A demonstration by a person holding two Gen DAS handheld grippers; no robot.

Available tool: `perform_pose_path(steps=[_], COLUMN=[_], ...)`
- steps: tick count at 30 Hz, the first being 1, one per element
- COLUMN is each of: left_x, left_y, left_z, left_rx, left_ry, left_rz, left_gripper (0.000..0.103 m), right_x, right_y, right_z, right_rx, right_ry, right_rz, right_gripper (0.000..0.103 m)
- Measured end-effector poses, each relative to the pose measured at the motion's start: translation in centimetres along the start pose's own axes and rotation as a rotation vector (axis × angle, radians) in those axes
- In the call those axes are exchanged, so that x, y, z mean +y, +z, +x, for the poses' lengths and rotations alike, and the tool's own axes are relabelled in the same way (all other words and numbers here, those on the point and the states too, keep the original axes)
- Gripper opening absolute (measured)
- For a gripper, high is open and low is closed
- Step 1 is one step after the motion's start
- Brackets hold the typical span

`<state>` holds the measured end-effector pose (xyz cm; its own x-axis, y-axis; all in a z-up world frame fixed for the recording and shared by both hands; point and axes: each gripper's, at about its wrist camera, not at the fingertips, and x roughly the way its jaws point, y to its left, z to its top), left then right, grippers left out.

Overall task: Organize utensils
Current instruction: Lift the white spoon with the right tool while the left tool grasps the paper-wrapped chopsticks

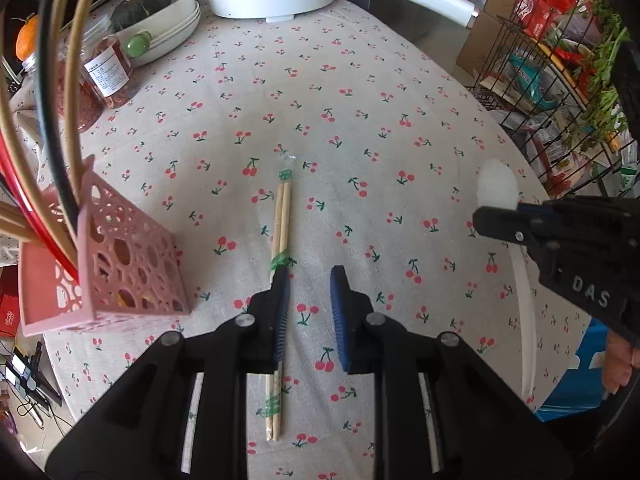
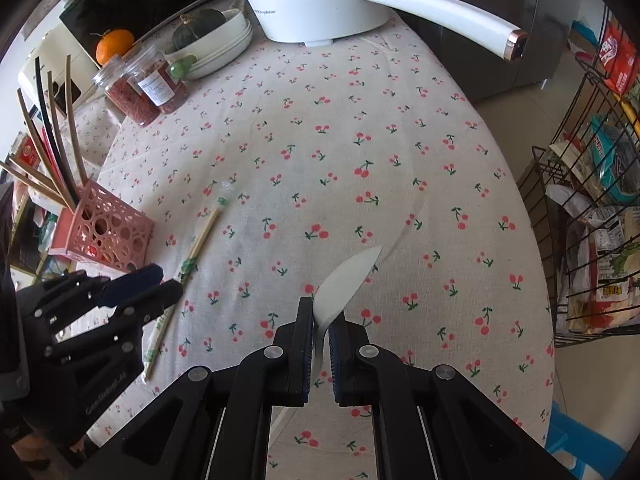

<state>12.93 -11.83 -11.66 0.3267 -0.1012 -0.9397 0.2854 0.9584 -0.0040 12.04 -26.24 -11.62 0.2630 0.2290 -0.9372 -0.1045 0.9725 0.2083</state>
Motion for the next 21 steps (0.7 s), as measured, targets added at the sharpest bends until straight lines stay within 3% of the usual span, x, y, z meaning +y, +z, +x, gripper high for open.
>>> perform_pose_path(steps=[8, 10, 15, 21], left_x=[0.2, 0.2, -0.2, 0.3], left_y=[2.8, 3.0, 3.6, 4.8], left_z=[3.7, 4.2, 4.9, 5.6], left_rx=[0.109, 0.132, 0.17, 0.211], left_ry=[0.118, 0.125, 0.139, 0.132], left_rz=[-0.027, -0.026, -0.006, -0.024], left_gripper=[0.022, 0.022, 0.022, 0.022], right_x=[-2.1, -2.5, -3.9, -5.2], right_y=[-1.3, -1.3, -0.8, -0.3], right_z=[2.2, 2.4, 1.7, 1.1], right_rx=[0.125, 0.147, 0.126, 0.095], right_ry=[0.031, 0.043, 0.064, -0.026], right_rz=[0.004, 0.02, 0.08, 0.13], right_gripper=[0.009, 0.022, 0.04, 0.041])
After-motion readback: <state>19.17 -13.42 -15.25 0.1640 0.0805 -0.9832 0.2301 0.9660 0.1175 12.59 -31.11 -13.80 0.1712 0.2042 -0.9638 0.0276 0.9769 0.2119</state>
